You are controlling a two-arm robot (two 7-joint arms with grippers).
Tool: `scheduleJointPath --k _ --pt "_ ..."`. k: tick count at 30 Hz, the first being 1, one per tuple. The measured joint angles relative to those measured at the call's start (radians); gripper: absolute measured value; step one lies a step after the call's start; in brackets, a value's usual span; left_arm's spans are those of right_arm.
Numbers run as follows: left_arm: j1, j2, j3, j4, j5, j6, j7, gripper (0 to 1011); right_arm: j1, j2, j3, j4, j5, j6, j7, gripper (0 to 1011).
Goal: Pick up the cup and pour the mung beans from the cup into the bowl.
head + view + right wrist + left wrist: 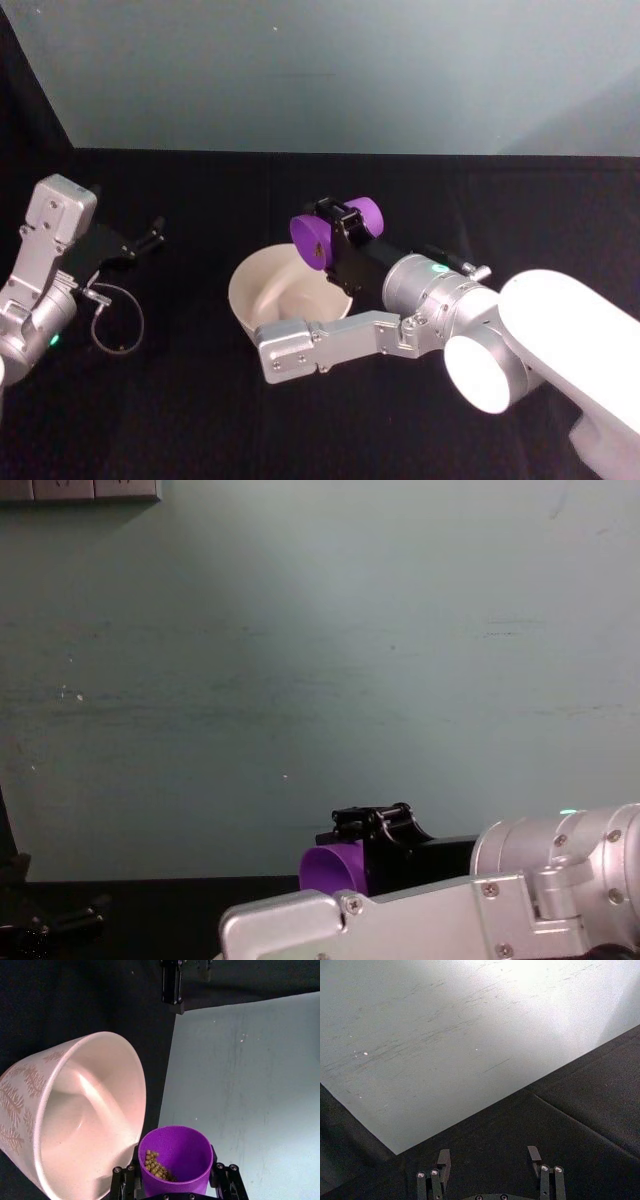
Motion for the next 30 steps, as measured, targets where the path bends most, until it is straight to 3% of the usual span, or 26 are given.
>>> scheduleJointPath --k 30 --pt "0.0 0.0 0.0 0.0 0.0 0.0 0.0 1000 -0.003 -0.012 -0.011 -0.014 -0.136 -0.046 0.058 730"
